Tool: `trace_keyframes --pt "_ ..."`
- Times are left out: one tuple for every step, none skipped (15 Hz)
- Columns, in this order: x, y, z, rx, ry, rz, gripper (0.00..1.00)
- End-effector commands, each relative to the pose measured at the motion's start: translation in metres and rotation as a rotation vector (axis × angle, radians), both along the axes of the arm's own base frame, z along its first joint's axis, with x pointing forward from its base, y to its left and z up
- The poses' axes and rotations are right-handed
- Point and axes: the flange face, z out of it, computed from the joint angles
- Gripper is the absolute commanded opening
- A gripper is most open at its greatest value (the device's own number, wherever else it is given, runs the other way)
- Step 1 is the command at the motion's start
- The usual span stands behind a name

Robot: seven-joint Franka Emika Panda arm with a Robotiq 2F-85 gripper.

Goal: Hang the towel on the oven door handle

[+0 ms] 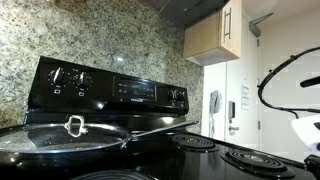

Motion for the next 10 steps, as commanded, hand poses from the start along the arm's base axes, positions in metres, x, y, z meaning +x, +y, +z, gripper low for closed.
trace_keyframes --pt "0.001 -0.002 -0.001 0.007 0.022 0.010 0.41" --pt "-0.002 0.001 -0.002 0.004 0.022 0.013 0.47" --pt "-0.005 0.005 -0.003 0.001 0.033 0.027 0.54" --pt "-0.009 0.011 -0.003 -0.004 0.038 0.047 0.62" --pt "-0.014 0.017 -0.002 -0.013 0.039 0.059 0.69" --pt "-0.020 0.025 -0.002 -0.015 0.044 0.085 0.78" --pt "-0.026 0.034 -0.002 -0.035 0.051 0.115 0.85" --pt "-0.033 0.047 -0.001 -0.048 0.055 0.156 0.94" --pt "-0.042 0.062 0.001 -0.057 0.053 0.197 0.99" --pt "-0.048 0.075 0.002 -0.067 0.059 0.238 1.00"
